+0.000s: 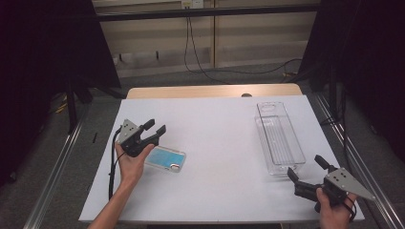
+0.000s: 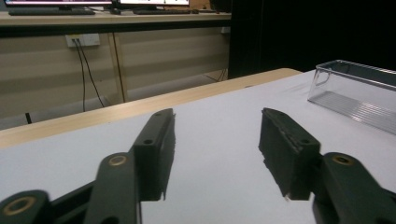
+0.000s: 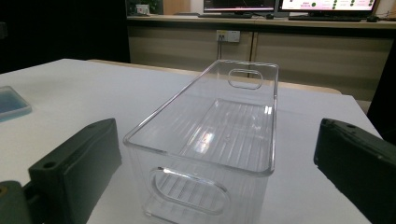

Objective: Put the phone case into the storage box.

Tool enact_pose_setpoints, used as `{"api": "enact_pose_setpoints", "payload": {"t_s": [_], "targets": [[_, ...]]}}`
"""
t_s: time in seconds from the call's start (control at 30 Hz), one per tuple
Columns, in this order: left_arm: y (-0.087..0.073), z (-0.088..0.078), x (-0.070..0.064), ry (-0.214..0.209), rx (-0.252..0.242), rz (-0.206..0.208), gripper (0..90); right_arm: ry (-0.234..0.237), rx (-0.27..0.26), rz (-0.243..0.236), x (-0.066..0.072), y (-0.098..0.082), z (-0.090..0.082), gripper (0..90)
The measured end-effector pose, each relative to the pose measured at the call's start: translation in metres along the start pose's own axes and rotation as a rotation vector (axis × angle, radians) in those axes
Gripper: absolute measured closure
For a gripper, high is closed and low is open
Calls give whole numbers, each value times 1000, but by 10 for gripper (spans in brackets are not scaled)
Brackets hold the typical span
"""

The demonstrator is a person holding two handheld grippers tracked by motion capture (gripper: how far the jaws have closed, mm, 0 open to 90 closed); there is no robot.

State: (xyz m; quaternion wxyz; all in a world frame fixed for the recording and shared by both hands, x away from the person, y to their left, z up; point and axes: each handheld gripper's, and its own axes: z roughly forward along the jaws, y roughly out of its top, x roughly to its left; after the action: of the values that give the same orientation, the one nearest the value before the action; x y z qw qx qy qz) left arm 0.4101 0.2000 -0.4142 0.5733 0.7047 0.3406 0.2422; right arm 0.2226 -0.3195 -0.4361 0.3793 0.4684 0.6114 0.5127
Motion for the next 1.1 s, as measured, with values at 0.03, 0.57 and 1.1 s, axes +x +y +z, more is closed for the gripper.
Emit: {"api": "enact_pose_setpoints", "payload": {"t_s": [0.03,0.57,1.1], "targets": [[0,0,0,-3,2,0,545,1,0,0,0,0,0,0],[5,-3,3,-54,48,-17,900,3,0,-1,0,0,0,0],[10,13,23,-47,223,-74,900,0,1,-3,-1,0,-1,0]]}}
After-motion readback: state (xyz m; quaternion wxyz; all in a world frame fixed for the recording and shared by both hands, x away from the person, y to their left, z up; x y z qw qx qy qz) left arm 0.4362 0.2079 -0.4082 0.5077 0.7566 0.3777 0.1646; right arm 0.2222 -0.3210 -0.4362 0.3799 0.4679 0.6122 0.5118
